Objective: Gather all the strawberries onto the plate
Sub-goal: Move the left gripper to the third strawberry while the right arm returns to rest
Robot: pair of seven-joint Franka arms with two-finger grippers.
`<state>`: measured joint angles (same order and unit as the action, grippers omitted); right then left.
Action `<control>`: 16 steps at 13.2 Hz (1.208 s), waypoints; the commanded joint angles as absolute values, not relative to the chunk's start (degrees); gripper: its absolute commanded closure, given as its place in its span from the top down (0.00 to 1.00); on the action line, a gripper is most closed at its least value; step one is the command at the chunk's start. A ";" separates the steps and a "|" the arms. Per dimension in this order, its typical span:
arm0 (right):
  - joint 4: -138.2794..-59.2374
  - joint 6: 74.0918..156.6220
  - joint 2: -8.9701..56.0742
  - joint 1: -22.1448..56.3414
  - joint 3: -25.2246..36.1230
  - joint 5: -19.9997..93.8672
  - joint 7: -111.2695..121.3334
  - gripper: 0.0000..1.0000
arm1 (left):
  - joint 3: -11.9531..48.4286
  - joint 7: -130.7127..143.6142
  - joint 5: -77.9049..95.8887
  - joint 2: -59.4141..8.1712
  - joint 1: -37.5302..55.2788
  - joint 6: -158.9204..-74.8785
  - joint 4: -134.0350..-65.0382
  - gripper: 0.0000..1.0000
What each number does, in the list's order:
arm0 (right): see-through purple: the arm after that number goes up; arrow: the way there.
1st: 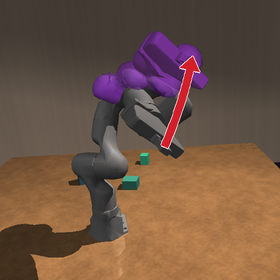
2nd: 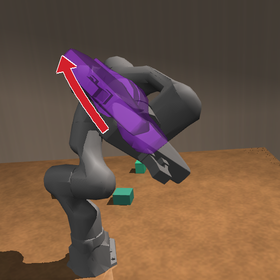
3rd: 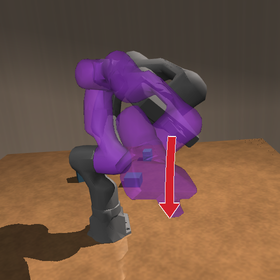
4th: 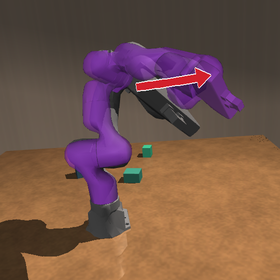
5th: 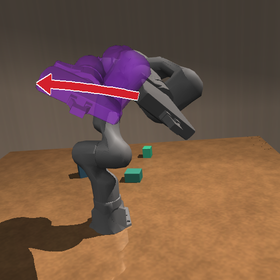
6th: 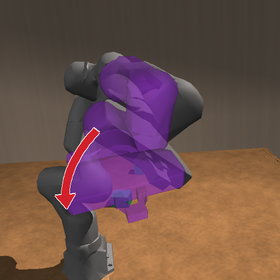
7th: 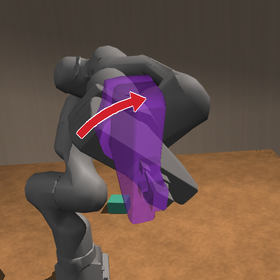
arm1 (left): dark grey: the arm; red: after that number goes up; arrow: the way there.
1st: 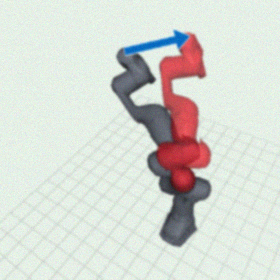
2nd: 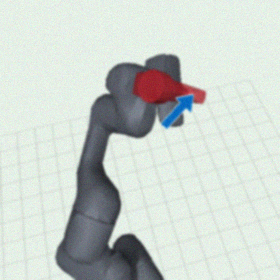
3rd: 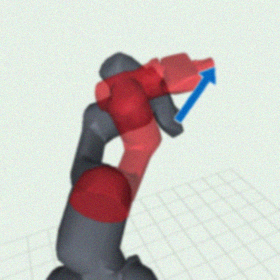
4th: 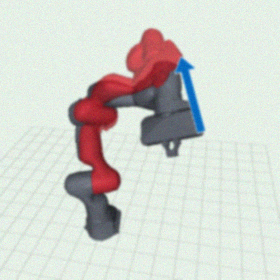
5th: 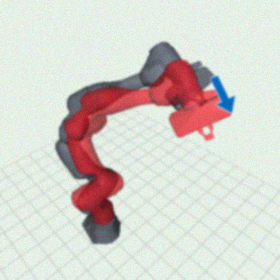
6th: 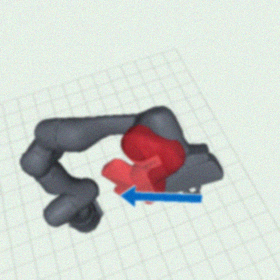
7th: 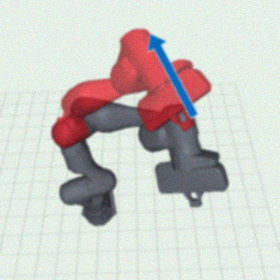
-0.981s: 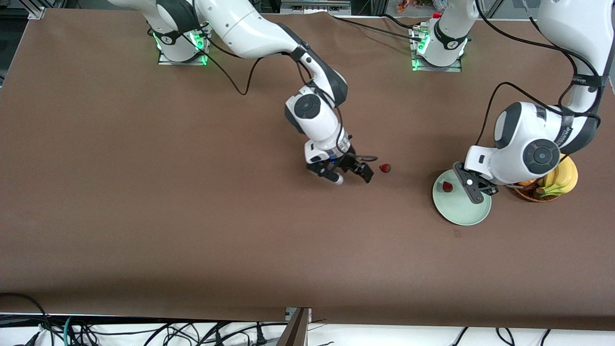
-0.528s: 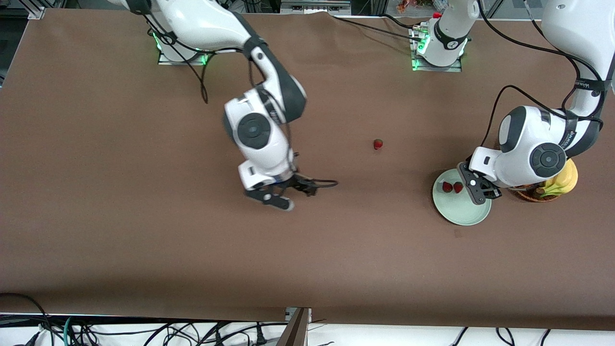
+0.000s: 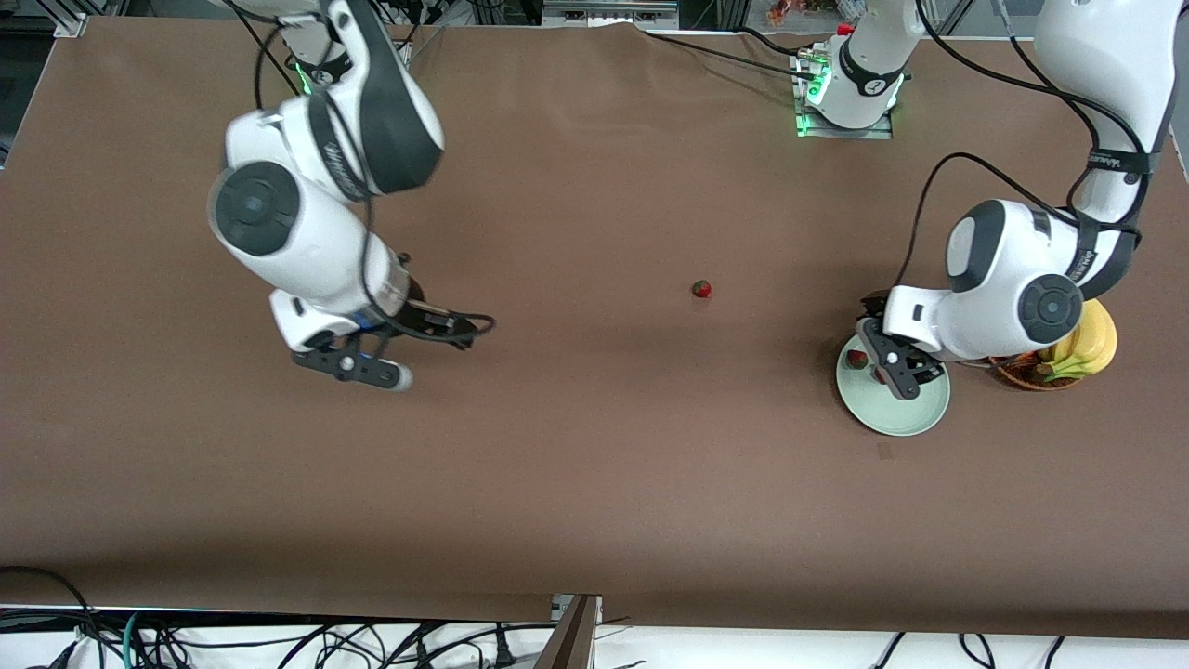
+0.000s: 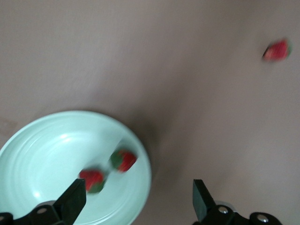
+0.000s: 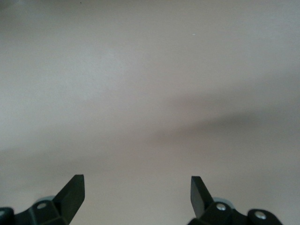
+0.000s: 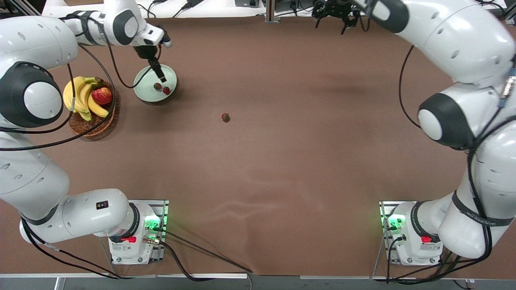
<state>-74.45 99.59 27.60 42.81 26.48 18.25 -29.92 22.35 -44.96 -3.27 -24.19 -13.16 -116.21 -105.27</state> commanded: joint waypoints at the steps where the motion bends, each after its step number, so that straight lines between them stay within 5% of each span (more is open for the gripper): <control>1: -85.58 100.11 16.46 43.86 27.42 14.87 -25.15 1.00 | 23.03 -28.63 -2.11 -24.08 -7.32 -112.41 -102.22 1.00; 3: -87.18 98.54 12.58 42.12 26.73 12.22 -24.44 1.00 | 23.03 -14.22 0.17 -24.61 -2.49 -112.59 -102.30 1.00; 7: -87.10 92.92 6.95 26.58 13.47 6.69 -24.17 1.00 | 23.03 9.08 0.00 -24.52 3.94 -115.65 -108.00 1.00; 10: -87.01 91.41 4.93 11.21 -0.13 4.58 -19.96 1.00 | 22.77 24.49 -1.49 -25.57 10.18 -126.60 -112.74 1.00; 12: -87.10 91.06 4.57 7.93 -3.15 3.00 -18.12 1.00 | 22.85 25.40 -9.63 -27.50 9.94 -136.45 -116.88 1.00; 16: -86.92 85.79 2.03 2.72 -5.10 -0.26 -10.47 1.00 | 22.76 30.32 -12.03 -28.74 11.34 -137.99 -118.83 1.00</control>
